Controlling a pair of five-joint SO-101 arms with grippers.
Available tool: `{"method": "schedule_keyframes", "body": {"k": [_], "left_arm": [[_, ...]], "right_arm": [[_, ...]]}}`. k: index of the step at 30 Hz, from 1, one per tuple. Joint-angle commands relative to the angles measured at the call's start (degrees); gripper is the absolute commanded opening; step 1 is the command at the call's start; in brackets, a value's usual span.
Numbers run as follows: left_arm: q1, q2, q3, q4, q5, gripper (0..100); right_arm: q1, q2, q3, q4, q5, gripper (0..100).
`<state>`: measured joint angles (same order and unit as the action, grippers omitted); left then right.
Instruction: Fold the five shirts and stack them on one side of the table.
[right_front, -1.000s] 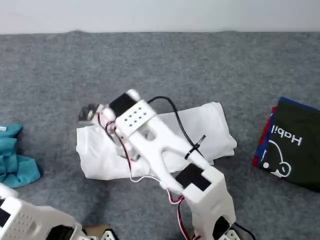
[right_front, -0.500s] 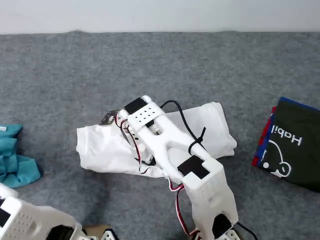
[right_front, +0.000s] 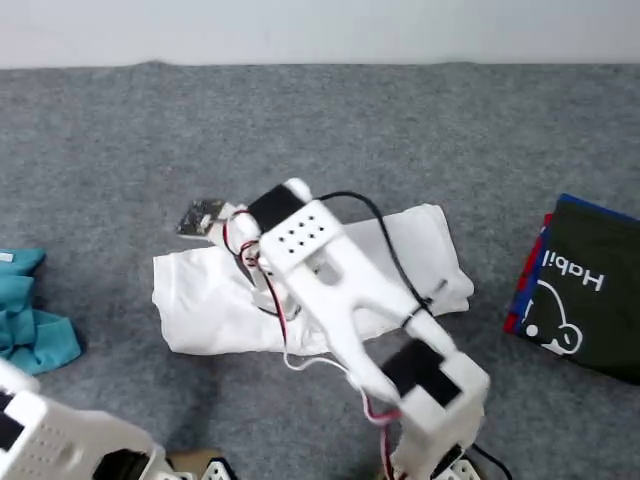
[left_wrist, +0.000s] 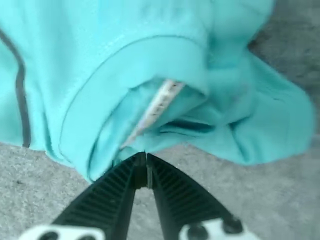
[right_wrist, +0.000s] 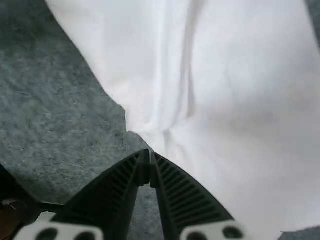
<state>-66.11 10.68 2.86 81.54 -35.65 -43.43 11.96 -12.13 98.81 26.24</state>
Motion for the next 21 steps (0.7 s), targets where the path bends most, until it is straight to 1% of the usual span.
{"method": "schedule_keyframes", "body": {"k": [1,4,7,10,13,17,21], "left_arm": [[4.48,-6.77,-3.21,7.3,-0.18,1],[10.46,-11.08,-3.47,13.98,0.26,1],[17.49,-15.65,-3.47,18.11,5.36,1],[24.79,-18.99,-3.3,18.55,10.73,1],[31.38,-20.92,-3.21,18.81,13.8,1],[37.8,-22.07,-3.21,18.81,17.23,1],[45.19,-22.07,-3.21,18.81,19.6,1]], "right_arm": [[1.1,-9.45,-0.26,2.68,-0.7,1.0],[4.88,-14.9,-0.26,3.74,-0.7,1.0],[11.38,-19.47,-0.18,3.74,-0.7,1.0],[18.95,-20.79,1.23,3.65,-0.7,1.0],[25.54,-20.79,4.22,2.95,-0.7,1.0],[32.13,-20.79,11.08,0.4,-0.62,1.0],[38.37,-20.79,17.85,-4.79,-0.62,1.0]]}}
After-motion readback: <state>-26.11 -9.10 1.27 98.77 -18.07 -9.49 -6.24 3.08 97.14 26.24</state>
